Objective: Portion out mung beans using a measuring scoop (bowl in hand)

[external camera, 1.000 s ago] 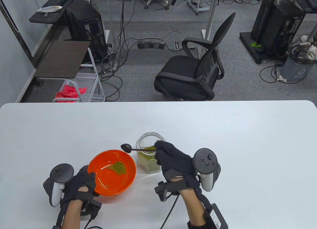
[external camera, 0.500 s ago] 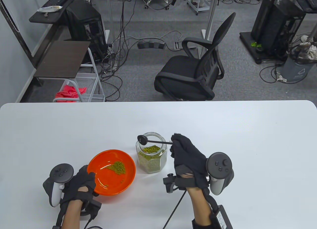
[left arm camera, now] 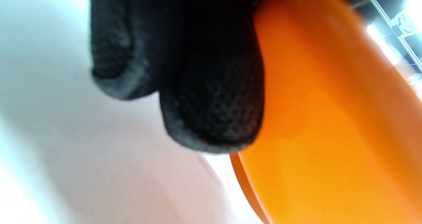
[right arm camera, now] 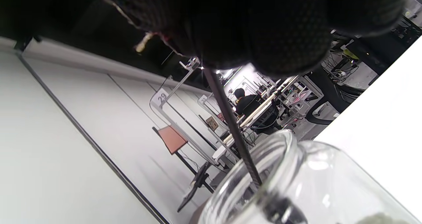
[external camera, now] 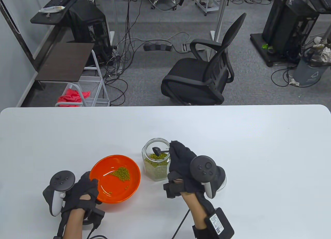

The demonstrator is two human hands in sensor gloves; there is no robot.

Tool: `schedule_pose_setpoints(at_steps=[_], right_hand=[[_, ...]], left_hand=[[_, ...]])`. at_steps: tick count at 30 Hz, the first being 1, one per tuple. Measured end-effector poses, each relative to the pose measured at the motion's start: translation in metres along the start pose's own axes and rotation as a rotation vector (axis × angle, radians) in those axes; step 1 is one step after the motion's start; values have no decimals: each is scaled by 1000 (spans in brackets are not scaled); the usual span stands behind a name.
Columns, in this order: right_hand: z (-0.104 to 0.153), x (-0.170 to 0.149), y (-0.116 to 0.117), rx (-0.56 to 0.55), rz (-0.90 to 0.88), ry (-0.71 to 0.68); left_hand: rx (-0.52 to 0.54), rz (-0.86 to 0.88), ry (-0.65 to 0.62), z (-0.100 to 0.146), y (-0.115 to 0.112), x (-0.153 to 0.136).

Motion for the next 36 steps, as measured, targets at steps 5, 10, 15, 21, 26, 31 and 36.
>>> schedule_pose_setpoints(at_steps=[5, 10, 15, 21, 26, 31, 36], right_hand=[[-7, 4, 21, 62, 89, -3], [-14, 2, 39, 139, 143, 18], [-18, -11, 36, 139, 3, 125], [-16, -37, 28, 84, -191, 251], [-15, -52, 21, 73, -292, 322], [-11, -62, 13, 38, -375, 366], [-8, -69, 5, -8, -437, 403]], left_hand=[[7, -11, 3, 0, 1, -1], [5, -8, 4, 0, 1, -1], [5, -12, 2, 0, 1, 0], [7, -17, -1, -1, 1, -1], [6, -25, 4, -1, 1, -1], [6, -36, 1, -1, 1, -1], [2, -48, 3, -2, -1, 0]])
Point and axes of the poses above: the tracker on the back of each hand, its own x axis roughly to the thumb side, its own z axis roughly from the fingertips to the wrist, y = z × x, the point moved 1 cm from there along -z, roughly from the wrist to the fingertips, and after that the axes turned 5 degrees about -z, right-handed, at the moved point
